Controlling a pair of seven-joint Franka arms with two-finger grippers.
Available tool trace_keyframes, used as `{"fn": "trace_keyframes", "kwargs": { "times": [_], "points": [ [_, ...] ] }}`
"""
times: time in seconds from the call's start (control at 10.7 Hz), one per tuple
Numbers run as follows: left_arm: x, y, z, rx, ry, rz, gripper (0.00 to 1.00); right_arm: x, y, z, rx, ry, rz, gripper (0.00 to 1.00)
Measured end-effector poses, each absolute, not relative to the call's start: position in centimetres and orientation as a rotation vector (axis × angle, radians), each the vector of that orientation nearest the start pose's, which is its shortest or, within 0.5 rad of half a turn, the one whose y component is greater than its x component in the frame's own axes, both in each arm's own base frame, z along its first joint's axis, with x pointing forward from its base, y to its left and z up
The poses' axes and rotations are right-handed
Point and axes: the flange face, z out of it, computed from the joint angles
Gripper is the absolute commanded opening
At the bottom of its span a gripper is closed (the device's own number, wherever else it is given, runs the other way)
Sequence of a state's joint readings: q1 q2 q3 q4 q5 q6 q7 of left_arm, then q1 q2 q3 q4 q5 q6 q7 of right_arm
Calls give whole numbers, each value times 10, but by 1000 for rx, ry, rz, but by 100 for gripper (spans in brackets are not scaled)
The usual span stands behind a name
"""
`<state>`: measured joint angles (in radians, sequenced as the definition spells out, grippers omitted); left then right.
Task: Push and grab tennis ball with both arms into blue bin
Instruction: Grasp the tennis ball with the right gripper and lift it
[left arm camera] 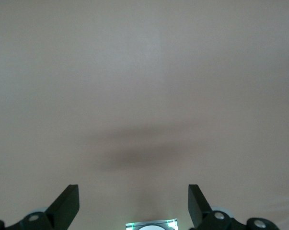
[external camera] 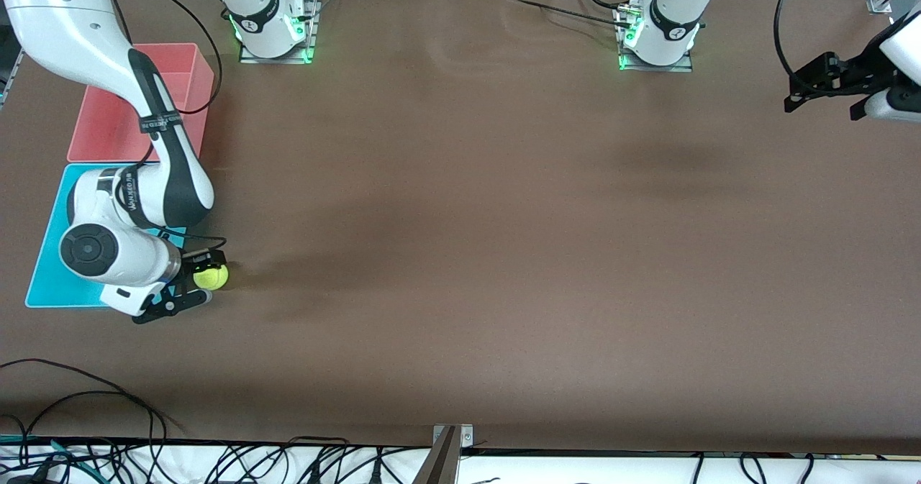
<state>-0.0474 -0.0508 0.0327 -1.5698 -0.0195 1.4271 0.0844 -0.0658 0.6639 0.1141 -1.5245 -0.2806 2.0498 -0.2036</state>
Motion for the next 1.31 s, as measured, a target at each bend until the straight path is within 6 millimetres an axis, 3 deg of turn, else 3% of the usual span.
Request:
{"fn": "trace_keyframes", "kwargs": {
  "times": [0.28,0.66,1.12,1.22,1.31],
  "points": [
    [529,-15,633,-3157,115,166,100,688,10,237,-3224,-622,300,100],
    [530,-18,647,-3158,98,116,100,686,11,228,-3256,-608,324,100],
    [532,-17,644,-3158,90,127,100,688,13,208,-3272,-568,295,97],
    [533,-16,642,-3158,85,131,100,688,13,203,-3273,-573,297,78],
    [534,-13,641,-3158,77,135,100,688,14,197,-3274,-578,298,52]
  ]
}}
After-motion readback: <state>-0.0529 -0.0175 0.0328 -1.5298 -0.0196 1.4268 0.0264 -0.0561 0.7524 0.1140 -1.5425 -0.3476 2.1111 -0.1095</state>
